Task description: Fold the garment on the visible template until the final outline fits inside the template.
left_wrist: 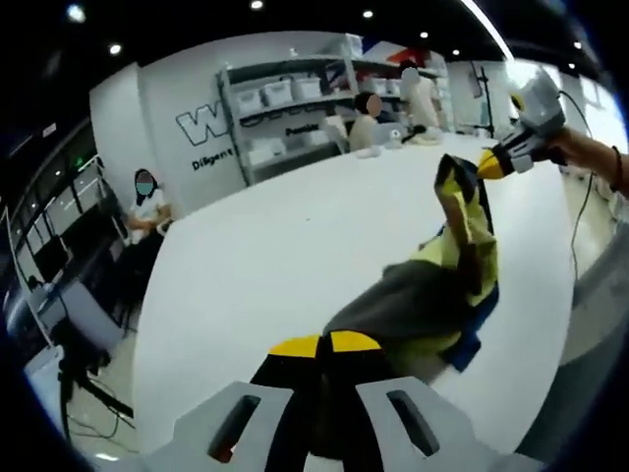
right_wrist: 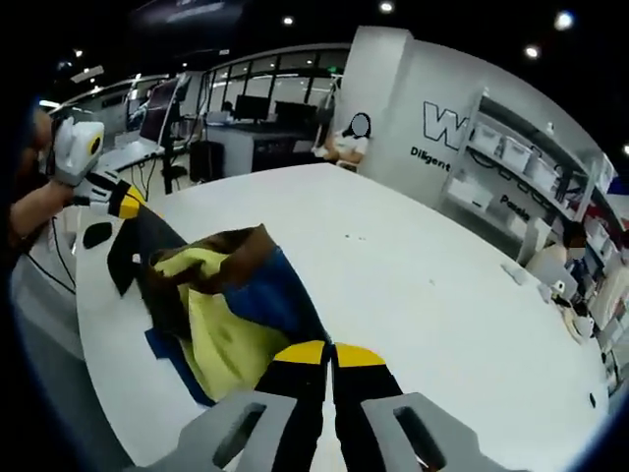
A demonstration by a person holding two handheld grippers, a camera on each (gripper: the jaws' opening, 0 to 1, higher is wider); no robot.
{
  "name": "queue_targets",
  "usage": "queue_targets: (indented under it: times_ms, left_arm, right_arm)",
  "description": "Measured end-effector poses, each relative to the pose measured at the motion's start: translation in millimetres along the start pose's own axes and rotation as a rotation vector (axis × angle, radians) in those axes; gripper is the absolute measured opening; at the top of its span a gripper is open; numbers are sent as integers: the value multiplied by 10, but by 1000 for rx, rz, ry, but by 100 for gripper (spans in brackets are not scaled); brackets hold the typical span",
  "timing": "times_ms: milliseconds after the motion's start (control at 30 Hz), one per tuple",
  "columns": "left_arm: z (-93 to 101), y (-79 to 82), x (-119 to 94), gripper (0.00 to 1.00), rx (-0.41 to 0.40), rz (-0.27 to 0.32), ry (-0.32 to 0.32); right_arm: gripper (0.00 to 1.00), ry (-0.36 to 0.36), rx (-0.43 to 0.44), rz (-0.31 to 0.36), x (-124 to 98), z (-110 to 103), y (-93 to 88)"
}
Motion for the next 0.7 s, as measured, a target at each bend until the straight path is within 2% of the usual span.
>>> queue_targets:
  times_ms: [133,333,400,433,467,500,567,667,700]
  left_arm:
    - [-166,-104,21,1,17,-41,41]
    - [-397,-276,101,1,-20,-91,72]
    - [-464,-384,135,1,-30,-142,87]
    - [-483,-439,143,1,-44,-172,90]
    - [-510,-508,152,1,-100,-202,105]
    - [-509,-523,164,1,-117,-201,96]
    - [-530,-542,193,1,-103,-192,97]
    - [-530,-662,211,1,-65,-267,109]
    - [-518,-678,220,1,-81,-269,107]
  right_arm:
    - [0,-9,29,-3,4,107,-6]
    - [0,-10,64,-14,45,164,-47]
    - [0,-11,63,-26,59,170,-73]
    - [0,-16,56,-34,68,179,-90]
    - [0,-20,48,-45,74,187,-111]
    - [0,-22,41,-53,81,190,-131]
    - [0,-16,43,-58,89,188,-156]
    - [0,-28,48,-91,114,210,-234]
    - [0,-30,48,-105,118,214,-259]
Point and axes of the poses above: the point that each gripper's makers call its tool centre point, and the gripper's own axes: x roughly forward along the fingers, z roughly to its right, y roughly out of its top, the point moved 3 cm from there along -x, roughly backward along the fingers, and after that the axes turned 6 degrees about -z, right-handed, at the moved point
